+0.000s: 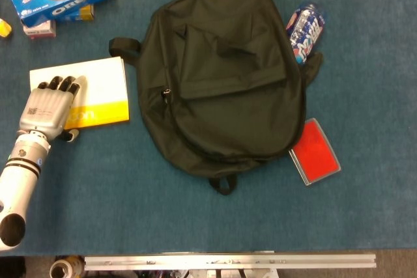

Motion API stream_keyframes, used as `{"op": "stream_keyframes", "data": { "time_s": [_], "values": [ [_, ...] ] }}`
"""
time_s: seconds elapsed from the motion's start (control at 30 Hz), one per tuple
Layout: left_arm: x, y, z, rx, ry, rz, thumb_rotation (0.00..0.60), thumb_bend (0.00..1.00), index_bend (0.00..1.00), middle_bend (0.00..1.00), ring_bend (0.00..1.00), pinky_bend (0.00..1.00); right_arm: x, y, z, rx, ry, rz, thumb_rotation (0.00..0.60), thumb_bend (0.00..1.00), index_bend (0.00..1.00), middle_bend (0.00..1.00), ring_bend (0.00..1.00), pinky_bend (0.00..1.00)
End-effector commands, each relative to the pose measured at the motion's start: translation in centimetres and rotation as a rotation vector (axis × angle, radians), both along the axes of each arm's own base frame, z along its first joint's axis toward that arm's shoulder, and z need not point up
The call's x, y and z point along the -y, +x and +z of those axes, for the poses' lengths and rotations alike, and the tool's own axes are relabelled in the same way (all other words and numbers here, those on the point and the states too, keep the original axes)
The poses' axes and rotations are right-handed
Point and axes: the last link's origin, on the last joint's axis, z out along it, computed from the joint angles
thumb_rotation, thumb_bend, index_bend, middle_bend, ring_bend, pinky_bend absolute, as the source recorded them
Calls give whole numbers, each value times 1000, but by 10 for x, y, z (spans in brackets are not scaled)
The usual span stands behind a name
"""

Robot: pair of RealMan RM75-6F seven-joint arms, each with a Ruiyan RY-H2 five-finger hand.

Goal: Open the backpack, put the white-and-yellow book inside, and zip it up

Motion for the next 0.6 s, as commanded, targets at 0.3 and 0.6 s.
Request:
{"op": "stream_keyframes", "data": {
  "time_s": [0.3, 0.6],
  "values": [
    [-4, -4, -1, 1, 2, 27, 600, 204, 58, 128, 97, 183, -2, -3, 0, 10, 1, -10, 600, 74, 243, 359, 172, 229],
    [-7, -5, 0, 34, 22, 45, 600, 205, 72, 144, 108, 185, -4, -4, 2, 14, -2, -15, 600, 74, 242, 359, 172, 229]
  ]
}}
